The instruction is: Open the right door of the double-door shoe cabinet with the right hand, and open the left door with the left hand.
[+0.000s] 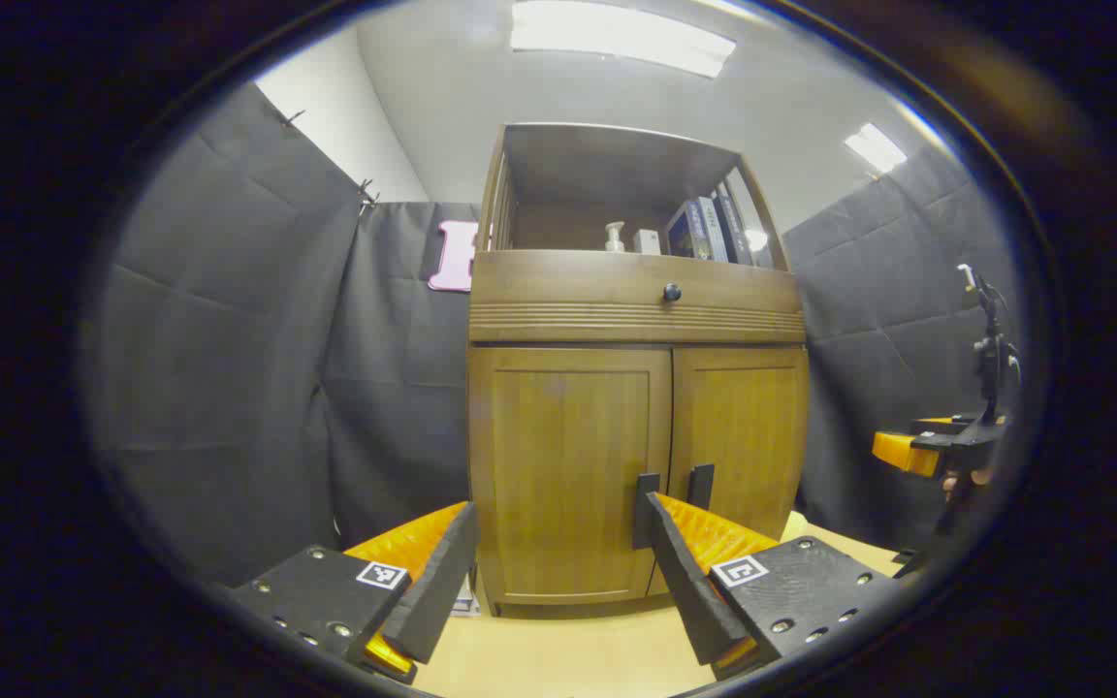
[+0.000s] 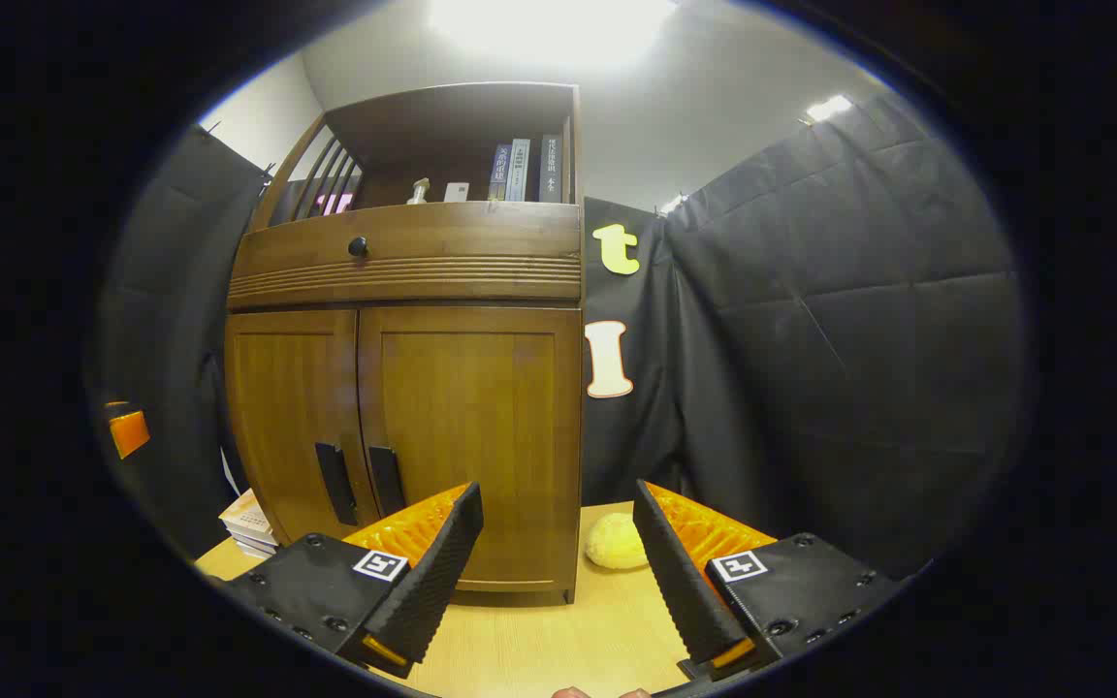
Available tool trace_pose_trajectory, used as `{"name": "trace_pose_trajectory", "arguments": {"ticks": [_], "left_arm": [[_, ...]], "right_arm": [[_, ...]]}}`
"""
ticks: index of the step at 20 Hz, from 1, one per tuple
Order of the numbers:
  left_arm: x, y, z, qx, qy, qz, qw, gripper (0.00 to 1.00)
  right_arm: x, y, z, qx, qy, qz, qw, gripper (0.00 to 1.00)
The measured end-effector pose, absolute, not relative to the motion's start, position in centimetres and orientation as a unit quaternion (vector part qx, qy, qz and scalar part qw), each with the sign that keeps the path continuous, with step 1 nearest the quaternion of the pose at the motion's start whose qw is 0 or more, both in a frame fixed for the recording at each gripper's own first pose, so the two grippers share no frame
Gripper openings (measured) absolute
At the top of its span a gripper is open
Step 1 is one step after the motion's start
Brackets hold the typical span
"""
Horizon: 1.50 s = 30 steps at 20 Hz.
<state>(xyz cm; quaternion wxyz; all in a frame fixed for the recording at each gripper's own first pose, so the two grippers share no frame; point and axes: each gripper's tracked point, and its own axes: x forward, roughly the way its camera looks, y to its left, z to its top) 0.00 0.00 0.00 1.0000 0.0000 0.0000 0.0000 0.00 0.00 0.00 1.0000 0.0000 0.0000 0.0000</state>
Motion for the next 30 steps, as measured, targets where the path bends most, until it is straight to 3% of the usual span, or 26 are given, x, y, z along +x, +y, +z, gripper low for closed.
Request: {"name": "trace_pose_trajectory", "arguments": {"ticks": [30], "left_arm": [[-0.5,1.7,-1.8,-0.021,0.026,0.059,0.998,0.99]], "right_arm": [[2.7,8.1,-0.7,0.021,0.027,0.068,0.997,0.97]]}}
